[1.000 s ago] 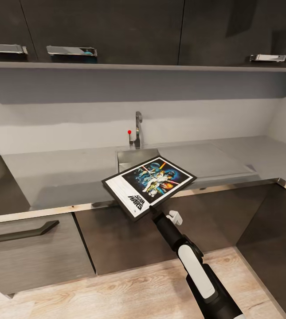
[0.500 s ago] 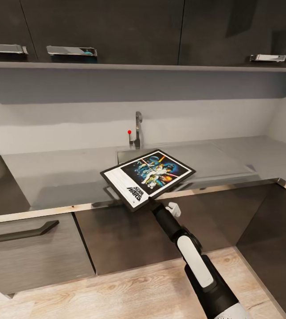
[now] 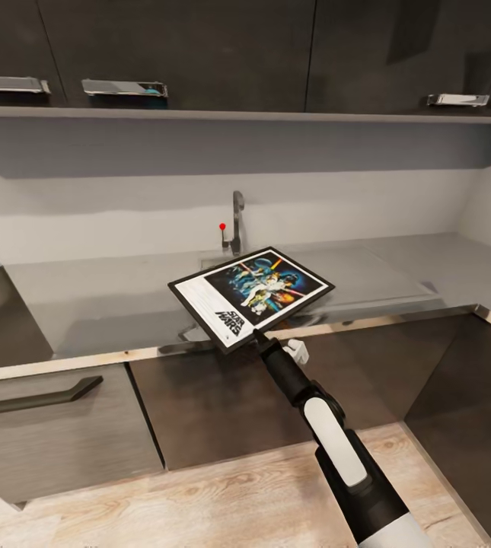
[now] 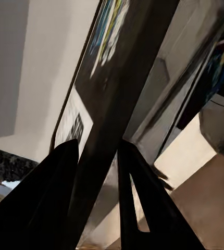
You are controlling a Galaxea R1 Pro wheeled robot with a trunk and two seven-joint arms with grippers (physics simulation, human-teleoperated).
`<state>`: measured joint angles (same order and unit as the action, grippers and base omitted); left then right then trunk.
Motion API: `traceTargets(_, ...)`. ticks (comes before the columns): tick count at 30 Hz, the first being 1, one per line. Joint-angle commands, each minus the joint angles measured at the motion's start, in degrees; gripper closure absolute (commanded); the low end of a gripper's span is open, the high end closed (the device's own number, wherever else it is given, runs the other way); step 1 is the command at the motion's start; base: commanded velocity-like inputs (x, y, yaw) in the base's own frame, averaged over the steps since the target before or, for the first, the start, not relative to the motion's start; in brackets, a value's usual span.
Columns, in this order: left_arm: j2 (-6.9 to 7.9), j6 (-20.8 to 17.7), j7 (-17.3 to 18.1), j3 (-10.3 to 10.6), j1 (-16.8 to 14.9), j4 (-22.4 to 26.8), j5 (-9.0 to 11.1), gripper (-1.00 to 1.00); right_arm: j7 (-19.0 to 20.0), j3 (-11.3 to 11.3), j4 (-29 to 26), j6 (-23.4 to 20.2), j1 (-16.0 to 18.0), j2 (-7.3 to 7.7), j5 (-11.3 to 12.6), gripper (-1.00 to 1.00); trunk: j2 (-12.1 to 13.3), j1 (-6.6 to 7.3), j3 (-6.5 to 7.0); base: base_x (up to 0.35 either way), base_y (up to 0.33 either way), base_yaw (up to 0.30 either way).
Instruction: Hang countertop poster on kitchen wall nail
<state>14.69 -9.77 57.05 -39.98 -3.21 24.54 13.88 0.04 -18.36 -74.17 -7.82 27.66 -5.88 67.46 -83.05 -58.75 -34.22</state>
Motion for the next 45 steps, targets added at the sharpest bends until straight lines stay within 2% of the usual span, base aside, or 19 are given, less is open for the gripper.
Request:
traceTargets(1, -0.01, -0.6, 0.3, -0.2, 0.0, 0.0, 0.2, -1.0, 0.0, -0.4, -0.5, -0.2, 0.0, 0.01, 0.5, 1.0, 0.0, 0.02, -0.05, -0.201, 0.0, 0.0)
traceTargets(3, -0.01, -0.6, 0.3, -0.2, 0.0, 0.0, 0.2, -1.0, 0.0, -2.2, -1.6, -0.2, 0.0, 0.05, 0.5, 1.0, 0.0, 0.02, -0.05, -0.265, 0.0, 0.0)
traceTargets(7, -0.01, -0.6, 0.3, -0.2, 0.0, 0.0, 0.2, -1.0, 0.0, -3.4, -2.3, -0.2, 0.0, 0.07, 0.4, 1.0, 0.0, 0.02, -0.05, -0.306, 0.0, 0.0)
traceTargets(17, 0.01, -0.6, 0.3, -0.2, 0.0, 0.0, 0.2, -1.0, 0.0, -4.3, -3.7, -0.1, 0.0, 0.28, 0.4, 1.0, 0.0, 0.02, -0.05, -0.334, 0.0, 0.0)
traceTargets(22, 0.36, -0.6, 0.3, -0.2, 0.0, 0.0, 0.2, -1.0, 0.1, -7.2, -5.2, 0.0, 0.0, 0.7, -0.1, 1.0, 0.0, 0.02, -0.05, -0.337, 0.0, 0.0)
traceTargets(24, 1.25, -0.7, 0.3, -0.2, 0.0, -0.3, 0.2, -1.0, 1.7, -7.6, -5.4, 0.0, -0.2, 1.48, -0.3, 1.0, 0.0, 0.02, -0.05, -0.337, 0.0, 0.0)
traceTargets(28, 2.42, -0.8, 0.3, -0.2, 0.0, -1.2, 0.2, -1.0, 9.1, -8.6, -5.4, 0.1, -0.4, 4.67, -1.4, 1.0, 0.0, 0.02, -0.05, -0.337, 0.0, 0.0)
traceTargets(30, 2.69, -0.8, 0.3, -0.3, 0.0, -1.5, 0.2, -1.0, 12.6, -8.8, -5.3, 0.2, -0.5, 6.1, -3.6, 1.0, 0.0, 0.02, -0.05, -0.337, 0.0, 0.0)
traceTargets(32, 2.85, -0.8, 0.3, -0.3, 0.0, -1.6, 0.2, -1.0, 16.1, -9.0, -5.3, 0.2, -0.6, 7.79, -7.9, 1.0, 0.0, 0.02, -0.05, -0.337, 0.0, 0.0)
traceTargets(33, 2.88, -0.8, 0.3, -0.3, 0.0, -1.6, 0.2, -1.0, 17.0, -9.0, -5.2, 0.2, -0.6, 8.16, -9.1, 1.0, 0.0, 0.02, -0.05, -0.336, 0.0, 0.0)
traceTargets(34, 2.92, -0.8, 0.3, -0.3, 0.0, -1.6, 0.2, -1.0, 18.8, -9.0, -5.2, 0.2, -0.6, 8.87, -11.5, 1.0, 0.0, 0.02, -0.05, -0.309, 0.0, 0.0)
traceTargets(35, 2.95, -0.8, 0.3, -0.3, 0.0, -1.6, 0.2, -1.0, 21.6, -9.0, -5.1, 0.3, -0.7, 10.15, -15.2, 1.0, 0.0, 0.02, -0.05, -0.18, 0.0, 0.0)
traceTargets(36, 2.95, -0.8, 0.3, -0.3, 0.0, -1.6, 0.2, -1.0, 22.5, -9.0, -5.1, 0.3, -0.7, 10.67, -16.4, 1.0, 0.0, 0.02, -0.05, -0.144, 0.0, 0.0)
traceTargets(39, 2.97, -0.7, 0.4, -0.2, 0.0, -1.5, 0.2, -1.0, 26.4, -9.1, -5.0, 0.3, -0.7, 13.17, -22.9, 1.0, 0.0, 0.02, -0.05, -0.071, 0.0, 0.0)
traceTargets(41, 2.98, -0.7, 0.4, -0.1, 0.0, -1.3, 0.2, -1.0, 27.5, -9.1, -4.8, 0.3, -0.7, 13.96, -27.0, 1.0, 0.0, 0.02, -0.05, -0.027, 0.0, 0.0)
traceTargets(42, 2.98, -0.6, 0.5, 0.0, 0.0, -1.1, 0.2, -1.0, 27.9, -9.1, -4.4, 0.3, -0.7, 14.34, -30.0, 1.0, 0.0, 0.02, -0.05, -0.015, 0.0, 0.0)
traceTargets(43, 2.98, -0.6, 0.5, 0.0, 0.0, -1.1, 0.2, -1.0, 28.1, -9.1, -4.1, 0.3, -0.7, 14.48, -31.6, 1.0, 0.0, 0.02, -0.05, -0.012, 0.0, 0.0)
traceTargets(44, 2.98, -0.6, 0.5, 0.1, 0.0, -1.0, 0.2, -1.0, 28.3, -9.1, -3.5, 0.3, -0.7, 14.7, -34.5, 1.0, 0.0, 0.02, -0.05, -0.008, 0.0, 0.0)
traceTargets(45, 2.98, -0.6, 0.5, 0.1, 0.0, -0.9, 0.2, -1.0, 28.4, -9.1, -3.3, 0.3, -0.7, 14.78, -36.0, 1.0, 0.0, 0.02, -0.05, -0.006, 0.0, 0.0)
